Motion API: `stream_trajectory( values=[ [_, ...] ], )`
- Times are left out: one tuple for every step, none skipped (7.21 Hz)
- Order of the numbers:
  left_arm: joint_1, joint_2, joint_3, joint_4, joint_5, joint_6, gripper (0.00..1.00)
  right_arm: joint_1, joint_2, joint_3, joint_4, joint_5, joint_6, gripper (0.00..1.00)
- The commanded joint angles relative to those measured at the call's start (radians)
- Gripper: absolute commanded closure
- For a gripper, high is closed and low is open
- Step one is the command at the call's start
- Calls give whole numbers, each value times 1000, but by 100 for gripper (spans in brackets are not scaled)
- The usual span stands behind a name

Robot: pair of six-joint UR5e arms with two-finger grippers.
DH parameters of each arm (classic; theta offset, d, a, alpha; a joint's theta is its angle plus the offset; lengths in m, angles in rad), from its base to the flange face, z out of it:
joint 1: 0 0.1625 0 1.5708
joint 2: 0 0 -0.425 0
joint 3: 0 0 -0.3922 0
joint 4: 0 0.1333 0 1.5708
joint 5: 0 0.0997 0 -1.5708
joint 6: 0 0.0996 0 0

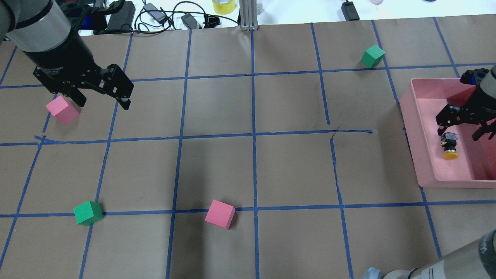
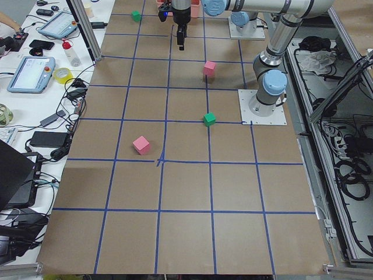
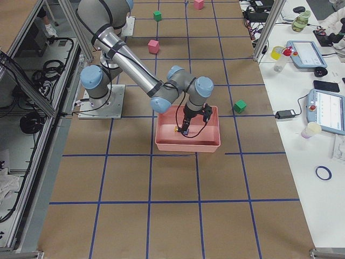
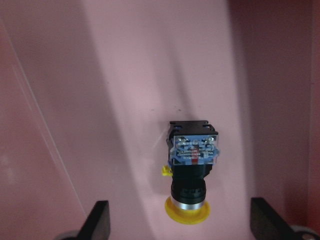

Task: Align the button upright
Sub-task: 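Move the right gripper over the pink bin and lower toward the button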

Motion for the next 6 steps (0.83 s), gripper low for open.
stream_trajectory(
  values=[
    [0,0,0,-1,2,1,0,0,28,13,-21,-3,-7,0],
    [0,0,0,-3,2,1,0,0,52,13,-23,-6,-7,0],
    [0,0,0,-3,2,1,0,0,69,13,-23,-6,-5,0],
    [0,0,0,-3,2,-1,0,-2,73,13,-35,-6,-5,12],
    [0,0,0,-3,2,1,0,-2,79,25,-34,-9,-7,49],
    [0,0,0,-3,2,1,0,-3,76,33,-31,-9,-5,85]
  ],
)
